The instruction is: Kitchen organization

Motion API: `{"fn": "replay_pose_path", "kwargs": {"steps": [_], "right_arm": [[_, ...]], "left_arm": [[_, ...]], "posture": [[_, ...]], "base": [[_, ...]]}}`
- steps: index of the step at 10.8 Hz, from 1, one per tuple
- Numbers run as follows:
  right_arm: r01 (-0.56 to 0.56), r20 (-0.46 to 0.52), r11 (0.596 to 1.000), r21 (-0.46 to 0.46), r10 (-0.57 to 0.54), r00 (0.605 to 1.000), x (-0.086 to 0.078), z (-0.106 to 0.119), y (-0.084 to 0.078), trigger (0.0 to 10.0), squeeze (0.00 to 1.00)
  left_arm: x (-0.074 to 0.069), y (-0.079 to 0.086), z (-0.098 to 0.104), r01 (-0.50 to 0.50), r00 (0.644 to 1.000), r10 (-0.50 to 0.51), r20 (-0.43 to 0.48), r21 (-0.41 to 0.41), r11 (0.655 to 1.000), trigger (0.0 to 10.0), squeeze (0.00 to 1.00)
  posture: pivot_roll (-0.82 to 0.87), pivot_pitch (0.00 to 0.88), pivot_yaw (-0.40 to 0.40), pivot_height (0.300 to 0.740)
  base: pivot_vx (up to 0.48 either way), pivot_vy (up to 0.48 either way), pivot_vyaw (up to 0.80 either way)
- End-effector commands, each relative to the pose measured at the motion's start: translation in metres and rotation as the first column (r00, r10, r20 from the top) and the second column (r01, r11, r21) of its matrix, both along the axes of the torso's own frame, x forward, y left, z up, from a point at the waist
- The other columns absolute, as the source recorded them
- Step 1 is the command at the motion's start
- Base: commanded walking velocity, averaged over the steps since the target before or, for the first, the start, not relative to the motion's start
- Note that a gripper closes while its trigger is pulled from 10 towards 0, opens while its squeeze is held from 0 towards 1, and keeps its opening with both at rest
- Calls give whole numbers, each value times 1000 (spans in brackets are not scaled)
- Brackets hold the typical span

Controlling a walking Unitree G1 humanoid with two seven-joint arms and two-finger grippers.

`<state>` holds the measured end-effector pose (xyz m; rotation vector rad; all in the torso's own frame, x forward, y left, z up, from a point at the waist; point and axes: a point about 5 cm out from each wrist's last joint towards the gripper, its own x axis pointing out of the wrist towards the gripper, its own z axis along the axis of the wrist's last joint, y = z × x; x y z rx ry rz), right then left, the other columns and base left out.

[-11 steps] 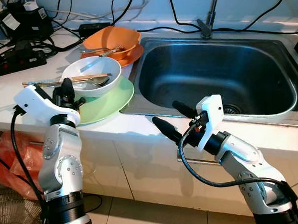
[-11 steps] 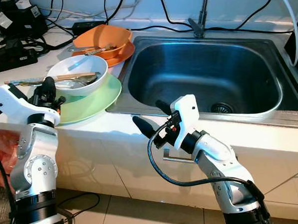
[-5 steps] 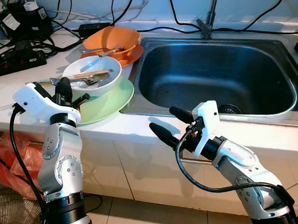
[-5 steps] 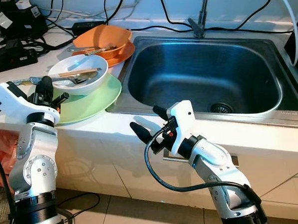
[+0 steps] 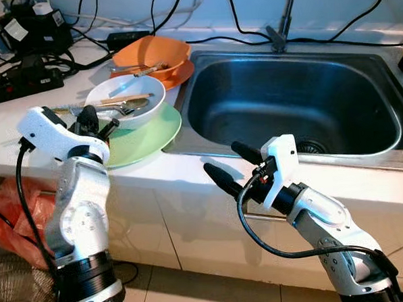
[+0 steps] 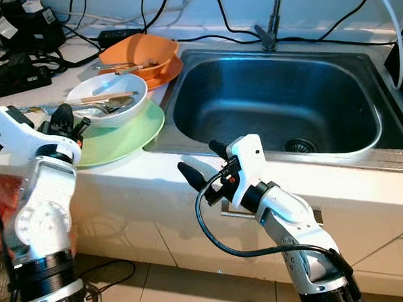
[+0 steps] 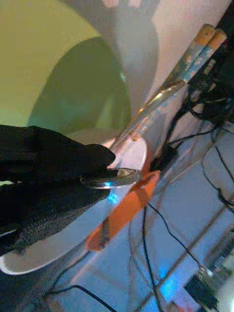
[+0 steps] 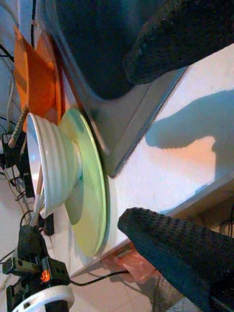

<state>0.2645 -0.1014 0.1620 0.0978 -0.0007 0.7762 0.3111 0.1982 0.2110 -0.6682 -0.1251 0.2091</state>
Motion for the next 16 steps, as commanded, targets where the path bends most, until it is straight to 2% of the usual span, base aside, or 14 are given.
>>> {"fn": "replay_pose_path", "kwargs": {"steps": [1,3,4,7,8,13,16], "right_arm": [[7,21,1000,0,-7,1000,2,4,0,10000,0],[11,24,1000,4,-11,1000,4,4,1,10000,0],[14,25,1000,7,-15,1000,4,4,1,10000,0],[13,26,1000,9,-13,1000,6,3,3,10000,0],[11,27,1000,12,-12,1000,8,3,4,10000,0],[19,32,1000,19,-19,999,10,2,6,10000,0],[21,36,1000,22,-22,999,11,2,7,10000,0]], "left_arm": [[0,2,4,-5,999,5,-35,12,1000,0,0],[-2,4,13,20,998,-17,-62,50,999,0,0],[-6,7,26,23,998,-19,-58,69,997,0,0],[-9,12,35,37,997,-30,-78,91,995,0,0],[-11,15,42,37,998,-32,-50,99,994,0,0],[-11,3,53,101,995,-100,-14,117,988,0,0],[-11,5,64,128,991,-130,5,143,981,0,0]], "posture": [[77,81,71,740],[87,80,74,740],[97,79,74,740],[113,77,72,740],[120,74,73,740],[122,69,80,740],[131,62,81,740]], "base": [[0,0,0],[0,0,0],[0,0,0],[0,0,0],[0,0,0],[0,0,0],[0,0,0]]}}
